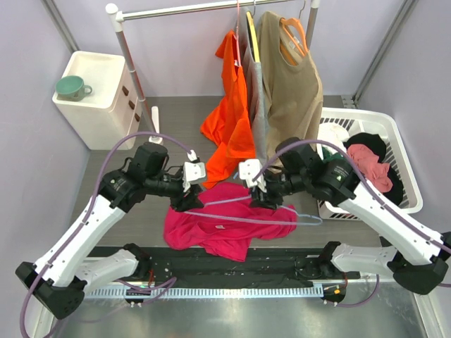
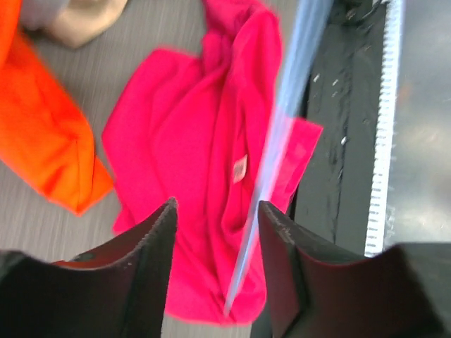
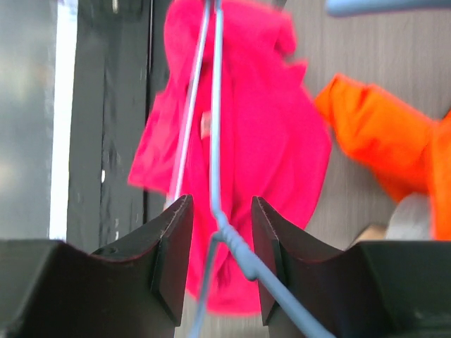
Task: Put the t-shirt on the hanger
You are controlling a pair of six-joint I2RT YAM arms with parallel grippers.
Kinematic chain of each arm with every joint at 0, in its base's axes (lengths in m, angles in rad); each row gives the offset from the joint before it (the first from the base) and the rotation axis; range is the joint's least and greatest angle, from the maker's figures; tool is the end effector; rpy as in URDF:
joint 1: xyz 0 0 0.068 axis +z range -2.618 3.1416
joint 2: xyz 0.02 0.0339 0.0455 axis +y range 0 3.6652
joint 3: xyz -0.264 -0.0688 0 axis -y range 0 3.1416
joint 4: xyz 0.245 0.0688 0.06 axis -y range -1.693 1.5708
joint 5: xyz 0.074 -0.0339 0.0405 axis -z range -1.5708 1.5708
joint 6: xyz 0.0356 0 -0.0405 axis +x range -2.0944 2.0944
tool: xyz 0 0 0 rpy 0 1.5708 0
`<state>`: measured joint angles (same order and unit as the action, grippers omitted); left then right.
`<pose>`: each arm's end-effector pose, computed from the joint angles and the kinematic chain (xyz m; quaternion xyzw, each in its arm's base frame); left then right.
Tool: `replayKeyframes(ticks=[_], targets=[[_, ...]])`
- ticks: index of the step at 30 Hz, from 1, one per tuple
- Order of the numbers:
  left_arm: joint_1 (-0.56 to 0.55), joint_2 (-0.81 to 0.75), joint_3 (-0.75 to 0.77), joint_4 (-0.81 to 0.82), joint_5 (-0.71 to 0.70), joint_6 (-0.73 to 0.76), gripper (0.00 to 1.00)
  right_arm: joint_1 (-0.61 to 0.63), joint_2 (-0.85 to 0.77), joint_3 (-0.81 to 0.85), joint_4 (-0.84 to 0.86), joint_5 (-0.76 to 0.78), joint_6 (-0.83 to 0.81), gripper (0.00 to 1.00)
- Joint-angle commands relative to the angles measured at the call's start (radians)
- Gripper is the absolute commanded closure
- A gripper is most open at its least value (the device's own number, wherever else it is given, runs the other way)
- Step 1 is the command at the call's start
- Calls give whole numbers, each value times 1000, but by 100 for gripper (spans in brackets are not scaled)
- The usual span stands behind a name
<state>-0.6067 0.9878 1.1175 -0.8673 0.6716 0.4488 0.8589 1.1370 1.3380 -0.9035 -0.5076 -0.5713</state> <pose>0.1395 -0.1238 0.3566 0.5500 0.6788 -0.3305 0.3571 0.1289 0.1759 0.3928 -0.6556 0.5938 0.2838 0.3703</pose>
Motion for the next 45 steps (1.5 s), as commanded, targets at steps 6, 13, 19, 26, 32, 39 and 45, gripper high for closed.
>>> replayKeyframes(ticks=[6, 13, 19, 26, 32, 39, 45], targets=[[246, -21, -45, -277, 71, 284, 38, 3, -123, -142, -262, 106, -187, 99], [243, 2, -77, -318, 94, 355, 34, 3, -28, -100, -181, 139, -191, 99], [167, 22, -131, -349, 53, 393, 36, 3, 40, -57, -103, 158, -184, 99], [45, 47, -225, -218, -26, 361, 37, 3, 79, -43, -45, 161, -199, 99], [36, 129, -257, -110, -30, 341, 43, 3, 98, -63, -2, 164, -220, 99], [35, 207, -286, -50, -18, 353, 46, 3, 121, -98, 60, 155, -231, 99], [30, 227, -323, -9, -18, 344, 48, 3, 129, -128, 72, 124, -226, 99]])
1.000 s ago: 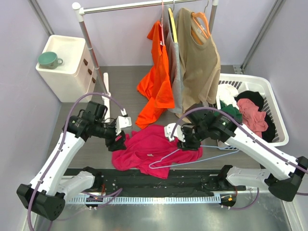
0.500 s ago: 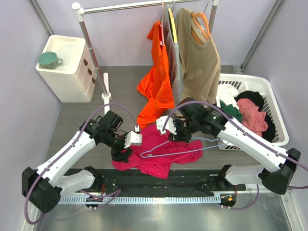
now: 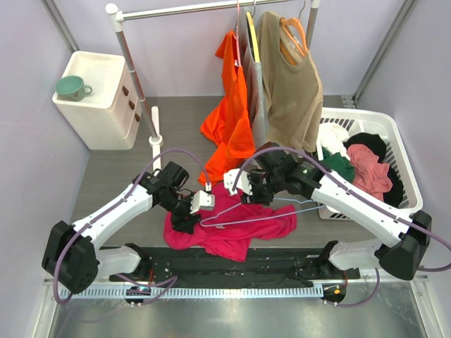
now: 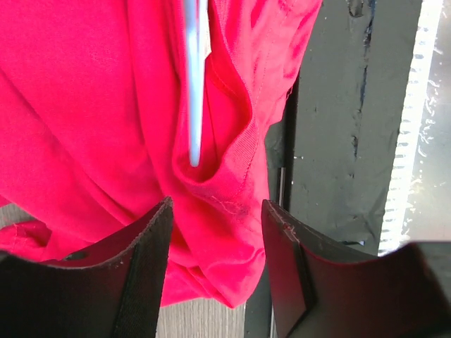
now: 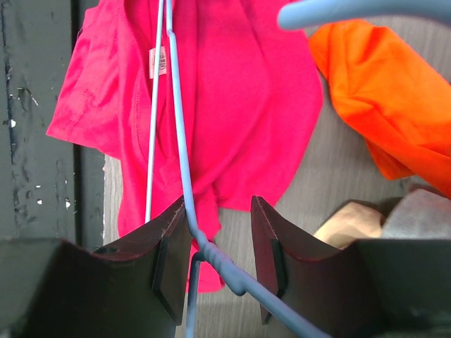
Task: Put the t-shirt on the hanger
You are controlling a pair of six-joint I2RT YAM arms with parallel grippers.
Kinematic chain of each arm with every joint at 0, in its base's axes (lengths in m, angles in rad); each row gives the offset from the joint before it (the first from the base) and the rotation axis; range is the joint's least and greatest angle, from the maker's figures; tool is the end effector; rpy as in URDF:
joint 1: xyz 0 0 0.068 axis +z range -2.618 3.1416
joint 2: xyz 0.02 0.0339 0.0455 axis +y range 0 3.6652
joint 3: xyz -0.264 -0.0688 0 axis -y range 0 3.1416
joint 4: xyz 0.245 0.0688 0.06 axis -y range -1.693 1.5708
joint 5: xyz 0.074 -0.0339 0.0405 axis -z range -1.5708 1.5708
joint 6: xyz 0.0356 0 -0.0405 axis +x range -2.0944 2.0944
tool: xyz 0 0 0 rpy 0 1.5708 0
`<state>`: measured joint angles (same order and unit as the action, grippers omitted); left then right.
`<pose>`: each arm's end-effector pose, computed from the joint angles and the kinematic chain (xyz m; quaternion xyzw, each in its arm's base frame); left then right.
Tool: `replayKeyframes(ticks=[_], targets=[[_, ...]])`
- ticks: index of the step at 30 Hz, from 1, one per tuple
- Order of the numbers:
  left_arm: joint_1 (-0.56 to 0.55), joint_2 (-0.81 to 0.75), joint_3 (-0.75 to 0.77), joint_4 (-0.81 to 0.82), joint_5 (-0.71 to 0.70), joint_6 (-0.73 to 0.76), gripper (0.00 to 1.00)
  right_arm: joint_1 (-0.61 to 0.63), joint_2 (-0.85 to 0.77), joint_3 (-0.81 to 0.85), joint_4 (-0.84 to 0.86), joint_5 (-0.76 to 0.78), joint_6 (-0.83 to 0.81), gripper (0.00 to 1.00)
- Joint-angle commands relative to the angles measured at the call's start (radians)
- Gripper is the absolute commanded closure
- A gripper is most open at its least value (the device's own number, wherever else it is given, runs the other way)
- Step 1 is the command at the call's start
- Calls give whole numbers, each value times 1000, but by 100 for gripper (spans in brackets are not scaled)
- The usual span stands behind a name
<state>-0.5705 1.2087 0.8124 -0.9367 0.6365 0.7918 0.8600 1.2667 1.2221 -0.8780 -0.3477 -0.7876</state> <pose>0.1568 -0.1257 0.2214 0.6227 0.7093 -0.2964 0.1463 0.1560 0.1999 0.3287 -0.7225 0.5939 0.1752 0.3075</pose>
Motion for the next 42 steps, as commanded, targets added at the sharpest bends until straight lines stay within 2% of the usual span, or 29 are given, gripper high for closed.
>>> replayKeyframes(ticks=[1, 5, 11, 17, 25, 34, 42], targets=[[-6, 5, -22, 65, 15, 1, 49, 2, -6, -15, 48, -42, -9, 99], [-6, 9, -41, 87, 23, -6, 58, 2, -9, -33, 47, -50, -12, 99], [-14, 8, -44, 105, 48, -23, 83, 2, -6, -52, 50, -68, -10, 99], [-14, -32, -30, 107, 43, -40, 100, 2, -26, -38, 27, -68, -4, 99], [-15, -98, 57, 99, 107, -91, 100, 2, 8, -53, 92, -108, 24, 99], [-25, -172, 120, 87, 121, -112, 100, 2, 3, -75, 270, -206, 45, 99], [-61, -182, 192, 127, 129, -161, 100, 2, 33, -98, 411, -289, 132, 99]])
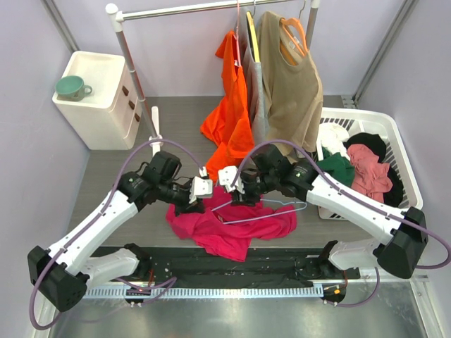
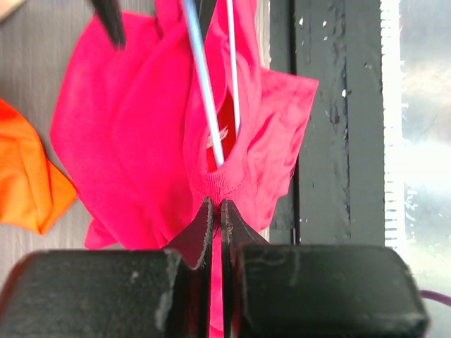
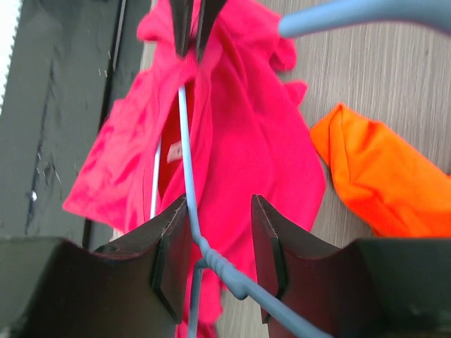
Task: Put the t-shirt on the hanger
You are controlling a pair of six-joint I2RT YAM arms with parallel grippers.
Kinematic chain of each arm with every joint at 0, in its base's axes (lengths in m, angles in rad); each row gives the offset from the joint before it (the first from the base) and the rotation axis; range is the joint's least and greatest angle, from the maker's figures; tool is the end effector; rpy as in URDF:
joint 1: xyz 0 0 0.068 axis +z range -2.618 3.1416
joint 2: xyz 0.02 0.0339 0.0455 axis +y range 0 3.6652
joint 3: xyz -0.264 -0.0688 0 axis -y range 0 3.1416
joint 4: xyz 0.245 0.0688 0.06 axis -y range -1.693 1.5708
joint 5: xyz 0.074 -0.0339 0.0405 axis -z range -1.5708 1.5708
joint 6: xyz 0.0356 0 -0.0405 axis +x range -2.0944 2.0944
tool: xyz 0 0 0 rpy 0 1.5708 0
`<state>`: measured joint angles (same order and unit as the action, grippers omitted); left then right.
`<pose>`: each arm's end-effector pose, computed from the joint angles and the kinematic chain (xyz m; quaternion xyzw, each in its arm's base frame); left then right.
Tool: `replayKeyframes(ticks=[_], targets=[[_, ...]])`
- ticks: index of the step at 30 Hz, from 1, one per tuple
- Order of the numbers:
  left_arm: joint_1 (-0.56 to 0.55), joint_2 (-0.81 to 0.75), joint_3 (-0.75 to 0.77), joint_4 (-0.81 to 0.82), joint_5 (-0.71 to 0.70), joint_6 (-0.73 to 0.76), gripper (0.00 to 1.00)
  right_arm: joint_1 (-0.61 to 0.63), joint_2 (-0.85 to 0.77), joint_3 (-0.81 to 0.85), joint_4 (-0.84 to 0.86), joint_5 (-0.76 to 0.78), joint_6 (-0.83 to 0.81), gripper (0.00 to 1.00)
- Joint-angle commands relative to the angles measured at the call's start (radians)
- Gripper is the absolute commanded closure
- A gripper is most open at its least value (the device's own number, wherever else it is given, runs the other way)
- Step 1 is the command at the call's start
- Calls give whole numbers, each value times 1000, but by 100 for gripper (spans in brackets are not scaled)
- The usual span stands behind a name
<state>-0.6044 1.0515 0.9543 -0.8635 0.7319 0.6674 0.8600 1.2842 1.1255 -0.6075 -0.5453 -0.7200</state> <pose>0.1479 -0.1311 0.2963 0.6154 0.6528 -0.3323 0.2911 0.1635 0.2182 0.3148 -0.7037 0.5488 0.2736 0.3588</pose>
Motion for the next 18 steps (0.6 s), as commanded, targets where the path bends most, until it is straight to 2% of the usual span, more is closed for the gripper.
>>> replayKeyframes(ticks=[1, 5, 8, 14, 15, 18], targets=[[-32, -28, 52, 61, 34, -55, 100, 2, 20, -12, 187, -100, 82, 99], [-35, -57, 43, 89, 18, -92, 97, 2, 4, -72, 314, -125, 171, 99], [-32, -94, 32, 72, -52, -100, 82, 2, -20, -105, 362, -124, 197, 99], [38, -145, 32, -63, -42, -7, 59, 2, -71, -156, 400, -125, 244, 99], [38, -148, 31, -84, -40, 13, 52, 2, -77, -167, 413, -125, 249, 99], [38, -147, 24, -141, -35, 51, 45, 2, -79, -176, 436, -125, 275, 99]])
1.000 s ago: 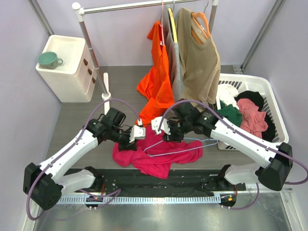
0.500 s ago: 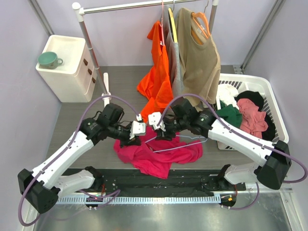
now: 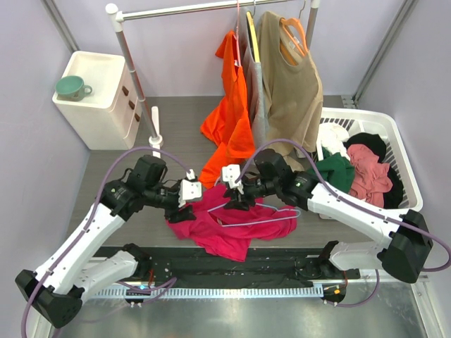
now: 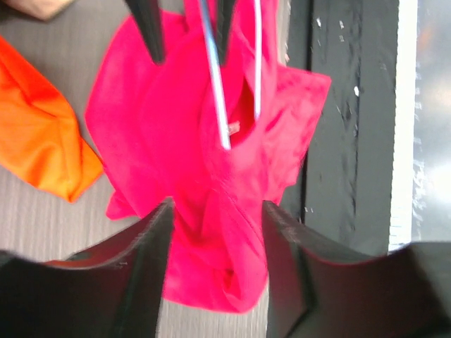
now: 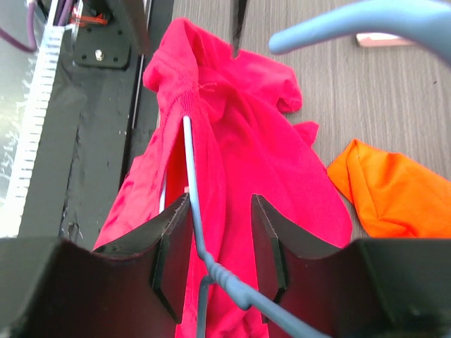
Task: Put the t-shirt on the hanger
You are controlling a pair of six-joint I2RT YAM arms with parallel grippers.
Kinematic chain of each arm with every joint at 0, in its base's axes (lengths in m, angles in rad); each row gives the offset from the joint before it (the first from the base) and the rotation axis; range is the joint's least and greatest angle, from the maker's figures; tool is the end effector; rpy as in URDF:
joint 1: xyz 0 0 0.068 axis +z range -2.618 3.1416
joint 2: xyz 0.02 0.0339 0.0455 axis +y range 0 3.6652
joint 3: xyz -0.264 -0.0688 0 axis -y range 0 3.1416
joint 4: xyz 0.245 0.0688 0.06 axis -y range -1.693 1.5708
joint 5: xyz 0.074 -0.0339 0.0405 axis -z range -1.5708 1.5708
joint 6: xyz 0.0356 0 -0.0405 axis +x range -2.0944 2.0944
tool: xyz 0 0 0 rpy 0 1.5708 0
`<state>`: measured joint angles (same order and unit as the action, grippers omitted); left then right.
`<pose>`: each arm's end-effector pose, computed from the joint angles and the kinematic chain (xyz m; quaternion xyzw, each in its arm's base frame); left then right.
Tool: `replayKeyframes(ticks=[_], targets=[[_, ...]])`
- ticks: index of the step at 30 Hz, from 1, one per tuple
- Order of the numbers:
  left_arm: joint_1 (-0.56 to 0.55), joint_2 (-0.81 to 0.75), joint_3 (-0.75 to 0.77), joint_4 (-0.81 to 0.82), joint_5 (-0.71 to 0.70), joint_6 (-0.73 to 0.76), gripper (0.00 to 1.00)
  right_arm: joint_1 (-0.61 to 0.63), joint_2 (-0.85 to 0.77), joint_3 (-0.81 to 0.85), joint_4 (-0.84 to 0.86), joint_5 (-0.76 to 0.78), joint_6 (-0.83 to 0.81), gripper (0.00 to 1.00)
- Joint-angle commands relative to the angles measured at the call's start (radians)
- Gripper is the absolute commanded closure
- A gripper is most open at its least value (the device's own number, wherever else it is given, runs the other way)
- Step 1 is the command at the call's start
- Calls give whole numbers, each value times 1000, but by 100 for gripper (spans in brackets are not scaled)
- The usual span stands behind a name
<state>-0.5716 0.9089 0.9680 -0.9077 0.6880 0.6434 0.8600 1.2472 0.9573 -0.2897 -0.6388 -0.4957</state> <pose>0.1273 -0.1087 0.3200 0.6006 0.6551 -0.3034 0.3437 0.1626 0.2214 0.2951 -0.6401 0.5569 0.3534 0.3940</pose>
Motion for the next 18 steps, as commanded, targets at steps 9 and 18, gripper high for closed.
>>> replayKeyframes(ticks=[9, 18], targets=[[3, 18, -78, -62, -12, 59, 50, 2, -51, -26, 168, -28, 100, 99], [-10, 81, -112, 162, 65, -129, 73, 2, -45, -45, 248, -44, 152, 99]])
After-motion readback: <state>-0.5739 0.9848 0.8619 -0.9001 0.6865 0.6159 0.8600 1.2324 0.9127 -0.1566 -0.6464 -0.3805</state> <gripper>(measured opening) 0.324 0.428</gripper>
